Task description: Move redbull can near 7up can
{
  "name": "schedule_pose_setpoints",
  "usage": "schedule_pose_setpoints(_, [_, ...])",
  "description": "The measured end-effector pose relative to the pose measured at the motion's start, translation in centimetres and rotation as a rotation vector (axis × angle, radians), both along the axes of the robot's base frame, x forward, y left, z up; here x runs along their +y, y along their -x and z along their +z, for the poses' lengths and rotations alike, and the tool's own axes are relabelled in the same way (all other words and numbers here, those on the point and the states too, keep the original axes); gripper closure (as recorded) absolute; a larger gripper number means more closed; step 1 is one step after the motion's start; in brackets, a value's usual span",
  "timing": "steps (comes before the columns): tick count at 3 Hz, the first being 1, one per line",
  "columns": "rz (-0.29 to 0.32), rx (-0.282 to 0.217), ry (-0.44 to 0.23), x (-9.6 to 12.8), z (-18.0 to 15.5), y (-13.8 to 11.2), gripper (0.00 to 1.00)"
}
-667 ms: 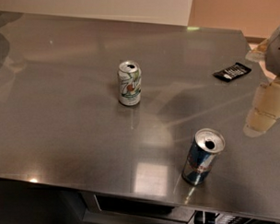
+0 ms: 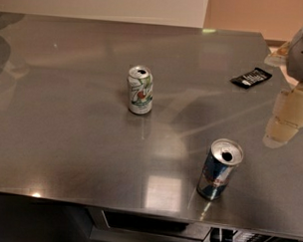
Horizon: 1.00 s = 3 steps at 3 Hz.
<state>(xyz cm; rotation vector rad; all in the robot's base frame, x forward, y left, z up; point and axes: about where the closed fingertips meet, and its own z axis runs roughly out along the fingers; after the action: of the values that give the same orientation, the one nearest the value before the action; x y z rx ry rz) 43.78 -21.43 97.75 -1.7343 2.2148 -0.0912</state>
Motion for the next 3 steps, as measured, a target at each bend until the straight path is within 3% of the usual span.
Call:
schedule_pose_setpoints(1, [0.083, 0.048, -0.053, 1.2, -0.6, 0.6, 0.00])
schedule_pose_setpoints(2, [0.192, 0.133, -0.160, 2.6, -1.8, 2.1, 0.00])
schedule_pose_setpoints(3, [0.290, 0.183, -0.260, 4.4, -2.6, 4.2, 0.00])
